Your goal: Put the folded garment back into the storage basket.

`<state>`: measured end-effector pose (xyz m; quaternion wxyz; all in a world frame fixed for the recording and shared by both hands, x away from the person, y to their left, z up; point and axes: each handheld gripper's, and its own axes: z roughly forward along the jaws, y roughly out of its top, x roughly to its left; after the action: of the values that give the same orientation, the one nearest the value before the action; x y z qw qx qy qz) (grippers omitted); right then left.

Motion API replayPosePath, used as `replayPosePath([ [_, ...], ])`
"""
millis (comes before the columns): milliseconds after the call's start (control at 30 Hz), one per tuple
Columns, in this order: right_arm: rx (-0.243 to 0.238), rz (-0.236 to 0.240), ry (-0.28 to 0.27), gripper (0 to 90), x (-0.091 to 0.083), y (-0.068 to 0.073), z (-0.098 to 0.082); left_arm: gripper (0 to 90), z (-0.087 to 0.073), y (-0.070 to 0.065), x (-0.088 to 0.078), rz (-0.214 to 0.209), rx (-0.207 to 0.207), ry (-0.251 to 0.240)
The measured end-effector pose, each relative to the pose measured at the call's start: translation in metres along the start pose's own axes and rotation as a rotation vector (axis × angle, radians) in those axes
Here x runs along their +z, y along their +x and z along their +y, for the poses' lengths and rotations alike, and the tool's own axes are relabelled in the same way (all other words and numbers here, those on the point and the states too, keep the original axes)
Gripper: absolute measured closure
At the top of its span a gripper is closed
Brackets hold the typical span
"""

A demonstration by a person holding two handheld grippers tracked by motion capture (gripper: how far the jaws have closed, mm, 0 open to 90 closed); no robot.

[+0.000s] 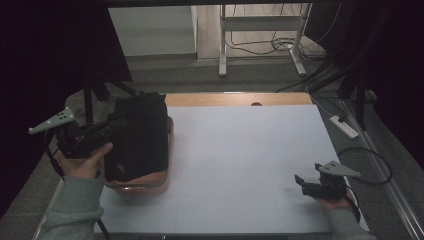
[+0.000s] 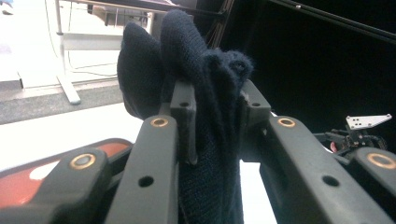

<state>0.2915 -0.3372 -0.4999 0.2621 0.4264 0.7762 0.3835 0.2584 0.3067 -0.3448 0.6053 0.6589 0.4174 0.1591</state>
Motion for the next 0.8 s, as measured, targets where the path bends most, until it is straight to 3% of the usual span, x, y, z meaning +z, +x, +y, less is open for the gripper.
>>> replayPosePath([
  [333, 0.0, -0.001, 0.001, 14.9, 0.0, 0.0, 0.0, 72.5, -0.009, 0.008, 0.001, 0.012, -0.011, 0.029],
  [633, -0.001, -0.001, 0.002, 14.9, 0.0, 0.0, 0.0, 72.4, -0.02, 0.023, 0.009, 0.051, -0.036, 0.084],
  [800, -0.002, 0.0, 0.002, 14.9, 0.0, 0.0, 0.0, 72.4, -0.027, 0.029, 0.015, 0.05, -0.048, 0.112],
])
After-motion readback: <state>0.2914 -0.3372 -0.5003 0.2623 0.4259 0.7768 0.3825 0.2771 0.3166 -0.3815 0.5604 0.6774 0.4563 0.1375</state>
